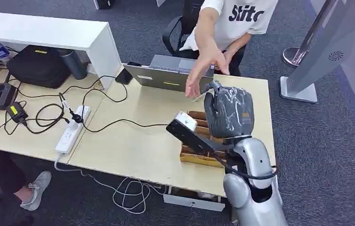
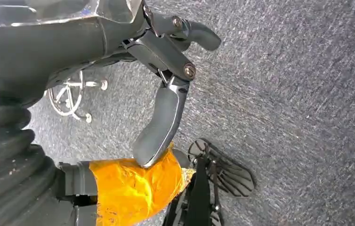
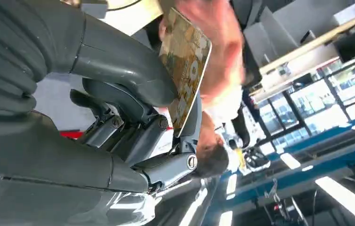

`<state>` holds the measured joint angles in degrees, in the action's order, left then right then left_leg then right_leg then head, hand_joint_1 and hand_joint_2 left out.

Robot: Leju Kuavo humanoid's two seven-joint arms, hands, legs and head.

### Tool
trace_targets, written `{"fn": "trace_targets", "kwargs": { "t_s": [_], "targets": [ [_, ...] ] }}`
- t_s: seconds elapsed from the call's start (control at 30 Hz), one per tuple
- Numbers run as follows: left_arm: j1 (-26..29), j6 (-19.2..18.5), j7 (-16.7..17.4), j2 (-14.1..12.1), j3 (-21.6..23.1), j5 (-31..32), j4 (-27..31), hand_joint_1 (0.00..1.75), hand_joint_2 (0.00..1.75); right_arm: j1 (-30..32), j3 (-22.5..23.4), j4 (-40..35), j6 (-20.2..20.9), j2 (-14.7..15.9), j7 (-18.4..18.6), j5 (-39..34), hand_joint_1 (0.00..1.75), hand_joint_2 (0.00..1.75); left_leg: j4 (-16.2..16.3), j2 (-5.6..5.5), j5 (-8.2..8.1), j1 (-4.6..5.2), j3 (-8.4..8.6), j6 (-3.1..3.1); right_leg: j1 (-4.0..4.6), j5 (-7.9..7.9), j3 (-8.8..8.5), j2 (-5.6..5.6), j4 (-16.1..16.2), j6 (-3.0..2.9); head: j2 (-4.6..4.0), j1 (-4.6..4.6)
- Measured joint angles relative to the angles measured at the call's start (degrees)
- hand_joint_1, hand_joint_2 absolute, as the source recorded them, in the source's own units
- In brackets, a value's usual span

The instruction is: Pass the card to the sensor for recognition and then transmit it.

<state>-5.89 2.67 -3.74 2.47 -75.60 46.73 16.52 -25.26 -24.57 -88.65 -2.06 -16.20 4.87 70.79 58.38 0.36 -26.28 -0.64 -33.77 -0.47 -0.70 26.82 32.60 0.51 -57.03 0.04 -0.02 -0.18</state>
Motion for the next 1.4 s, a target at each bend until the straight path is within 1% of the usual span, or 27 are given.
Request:
{"fn": "trace_targets", "kwargs": {
  "t_s": [0.13, 0.27, 0.3, 0.33, 0.47, 0.77, 0.97, 1.1, 1.17, 1.3, 1.37, 1.4],
  "targets": [
    [-0.1, -0.2, -0.1, -0.2, 0.5, 0.1, 0.0, 0.00, 1.75, -2.9, -0.3, 3.5, 0.7, -2.2, 0.6, 0.0, 1.75, 1.75, 0.0, 0.00, 0.00, 0.00, -0.01, 0.00, 0.00, 0.00, 0.00, -0.01, 0.0, 0.00, 0.00, 0.02],
    [-0.2, -0.3, -0.4, -0.2, 0.8, 0.1, 0.0, 0.00, 1.75, -4.0, -0.8, 6.4, 0.6, -3.3, 1.0, -1.2, 1.75, 1.75, 0.0, -0.01, -0.01, 0.00, -0.02, 0.00, 0.00, 0.01, 0.00, -0.01, 0.0, 0.00, 0.00, 0.02],
    [-0.2, -0.3, -0.5, -0.2, 0.8, 0.0, 0.0, 0.00, 1.75, -4.2, -0.9, 7.0, 0.5, -3.3, 1.0, -1.4, 1.71, 1.75, 0.0, -0.01, -0.01, 0.00, -0.02, 0.00, 0.00, 0.01, 0.00, -0.01, 0.0, 0.00, 0.00, 0.02],
    [-0.2, -0.3, -0.6, -0.2, 0.9, 0.0, 0.0, 0.00, 1.75, -4.2, -0.9, 7.6, 0.5, -3.3, 1.1, -1.7, 0.00, 1.75, 0.0, -0.01, -0.01, 0.00, -0.03, 0.00, 0.00, 0.01, 0.00, -0.01, 0.0, 0.00, 0.00, 0.02],
    [-0.2, -0.3, -0.7, -0.2, 0.9, 0.0, 0.0, 0.00, 1.75, -4.5, -0.9, 9.6, 0.5, -3.3, 1.2, -2.5, 0.00, 1.75, 0.0, -0.01, -0.01, 0.01, -0.03, 0.00, 0.00, 0.01, 0.00, -0.01, 0.0, 0.00, 0.00, 0.02],
    [-0.2, -0.3, -0.7, -0.5, 0.9, -0.2, 0.0, 0.00, 1.75, -6.3, 1.0, 14.0, 1.6, -3.8, 0.5, -11.6, 0.00, 1.75, 0.0, -0.01, 0.00, 0.00, -0.02, 0.00, 0.00, 0.01, 0.01, -0.01, 0.0, 0.00, 0.00, 0.02],
    [-0.2, -0.3, -0.6, -0.6, 0.9, -0.4, 0.0, 0.00, 1.75, -6.9, 4.8, 15.4, 2.8, -3.9, 0.1, -17.1, 0.00, 1.75, 0.0, -0.01, -0.01, 0.01, -0.02, 0.00, 0.00, 0.01, 0.01, 0.00, 0.0, 0.00, 0.00, 0.02],
    [-0.2, -0.3, -0.6, -0.9, 0.9, -0.6, 0.0, 0.00, 1.75, -7.8, 10.5, 17.1, 5.2, -3.9, -1.0, -25.0, 0.00, 1.75, 0.0, -0.03, -0.01, 0.01, -0.03, 0.00, -0.01, 0.00, 0.01, 0.02, 0.0, 0.00, 0.00, 0.07],
    [-0.2, -0.3, -0.6, -1.0, 0.9, -0.7, 0.0, 0.00, 1.75, -8.3, 14.3, 18.2, 5.9, -3.8, -1.6, -28.8, 0.00, 1.75, 0.0, -0.03, 0.00, 0.01, -0.02, 0.00, -0.01, -0.01, 0.01, 0.02, 0.0, 0.01, 0.00, 0.04],
    [-0.2, -0.4, -0.7, -1.4, 0.9, -0.9, 0.0, 0.00, 1.75, -8.7, 23.8, 20.4, 7.9, -3.0, -3.6, -37.1, 0.00, 1.75, 0.1, -0.04, -0.01, 0.01, -0.03, 0.01, -0.01, -0.01, 0.00, 0.03, 0.0, 0.01, 0.00, 0.04],
    [-0.2, -0.4, -0.7, -1.6, 0.9, -0.9, 0.0, 0.00, 1.75, -8.6, 27.9, 21.4, 8.5, -2.5, -4.3, -38.7, 0.00, 1.75, 0.1, -0.03, -0.01, 0.01, -0.04, 0.01, -0.01, -0.02, 0.00, 0.02, 0.0, 0.02, 0.00, 0.05],
    [-0.2, -0.4, -0.7, -1.6, 0.9, -0.9, 0.0, 0.00, 1.75, -8.6, 29.1, 21.7, 8.7, -2.3, -4.4, -39.1, 0.00, 1.75, 0.1, -0.01, -0.01, 0.02, -0.04, 0.01, -0.01, -0.02, 0.00, 0.01, 0.0, 0.02, 0.00, 0.02]
  ]
}}
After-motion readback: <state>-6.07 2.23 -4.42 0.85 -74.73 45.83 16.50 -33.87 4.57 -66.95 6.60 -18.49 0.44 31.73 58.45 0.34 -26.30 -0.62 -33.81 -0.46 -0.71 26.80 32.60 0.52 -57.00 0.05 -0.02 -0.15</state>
